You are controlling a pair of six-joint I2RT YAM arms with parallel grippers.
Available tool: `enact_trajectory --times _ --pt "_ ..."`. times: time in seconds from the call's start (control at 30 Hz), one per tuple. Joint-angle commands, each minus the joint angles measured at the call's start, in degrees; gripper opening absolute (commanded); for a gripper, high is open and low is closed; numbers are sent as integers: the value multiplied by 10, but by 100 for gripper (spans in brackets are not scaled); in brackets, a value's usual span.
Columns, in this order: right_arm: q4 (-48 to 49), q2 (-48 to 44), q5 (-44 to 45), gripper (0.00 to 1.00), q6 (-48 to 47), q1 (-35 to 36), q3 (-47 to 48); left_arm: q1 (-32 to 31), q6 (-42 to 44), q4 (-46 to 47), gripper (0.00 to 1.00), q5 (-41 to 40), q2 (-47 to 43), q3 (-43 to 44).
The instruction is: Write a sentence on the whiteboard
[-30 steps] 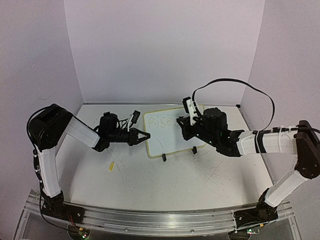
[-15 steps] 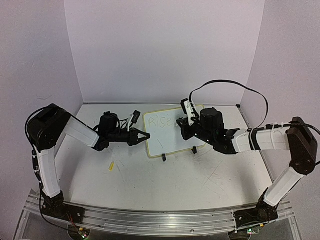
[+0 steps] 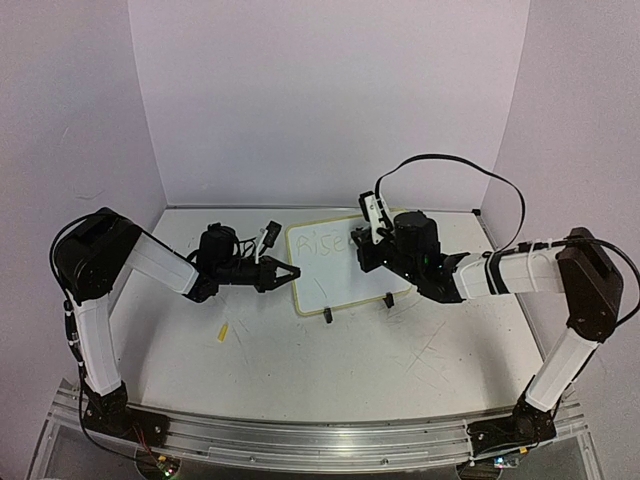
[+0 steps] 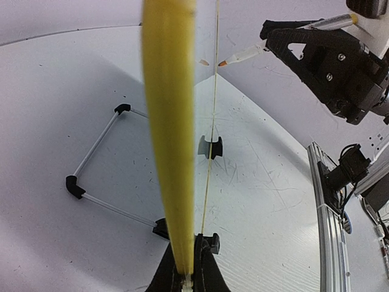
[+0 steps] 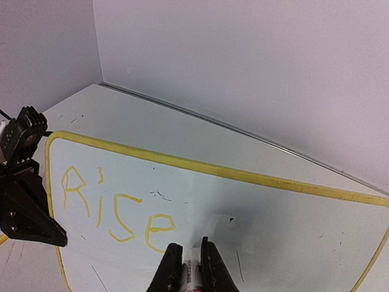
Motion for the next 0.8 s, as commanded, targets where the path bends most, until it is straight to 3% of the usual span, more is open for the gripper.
enact_trajectory --times 0.0,0.77 --pt "26 7 11 0 -2 -2 23 6 35 -57 0 -70 -5 6" --pt "20 28 63 0 2 -2 27 6 38 -62 0 -71 -3 12"
